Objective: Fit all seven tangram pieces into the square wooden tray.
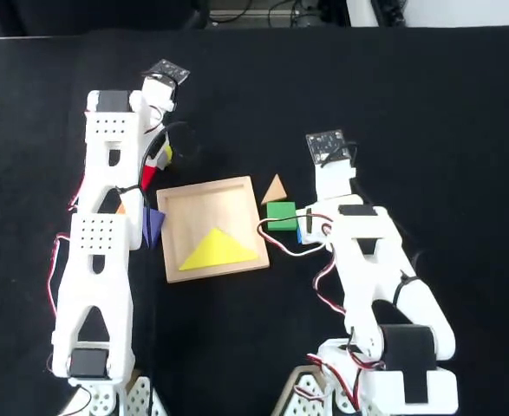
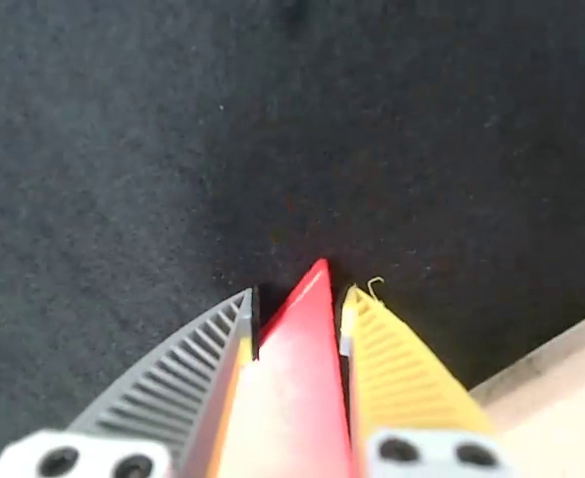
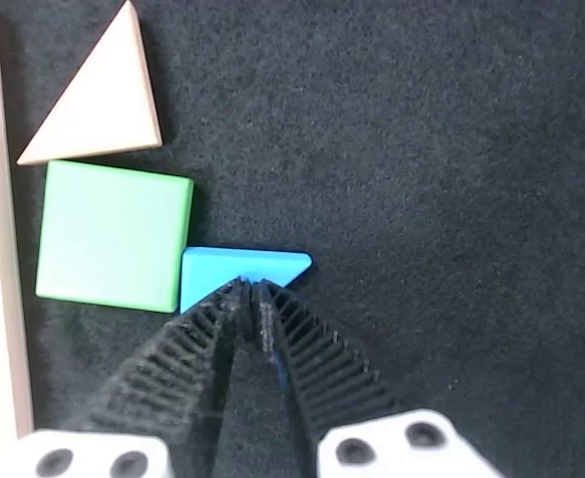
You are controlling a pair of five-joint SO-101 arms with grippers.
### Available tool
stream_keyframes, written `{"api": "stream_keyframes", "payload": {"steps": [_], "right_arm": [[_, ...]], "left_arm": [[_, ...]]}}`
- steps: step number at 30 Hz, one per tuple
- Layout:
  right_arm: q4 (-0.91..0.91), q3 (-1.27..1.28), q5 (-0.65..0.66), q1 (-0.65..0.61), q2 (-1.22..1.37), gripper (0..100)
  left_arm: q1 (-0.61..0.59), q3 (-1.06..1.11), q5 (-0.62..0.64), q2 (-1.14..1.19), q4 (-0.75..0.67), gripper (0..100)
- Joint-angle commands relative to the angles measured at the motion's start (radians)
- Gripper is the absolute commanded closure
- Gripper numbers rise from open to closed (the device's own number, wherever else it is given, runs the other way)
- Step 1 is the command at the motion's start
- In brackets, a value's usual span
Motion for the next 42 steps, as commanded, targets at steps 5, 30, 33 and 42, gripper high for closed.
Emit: {"api": "stream_keyframes", "payload": {"steps": [5,30,33,42], "right_arm": [[0.005,-0.059,0.009,-0.025,0.015,98.6],[0.005,-0.059,0.009,-0.025,0.015,98.6],[0.005,-0.059,0.009,-0.025,0.015,98.6],[0.005,-0.059,0.009,-0.025,0.015,98.6]], "left_arm": [[-0.076,-0.191,-0.103,-0.043,0.068,78],[-0.147,0.791,-0.445,-0.726,0.068,72],[-0.137,0.871,-0.422,-0.756,-0.044,71],[-0.073,1.063,-0.4,-0.766,-0.247,66]]}}
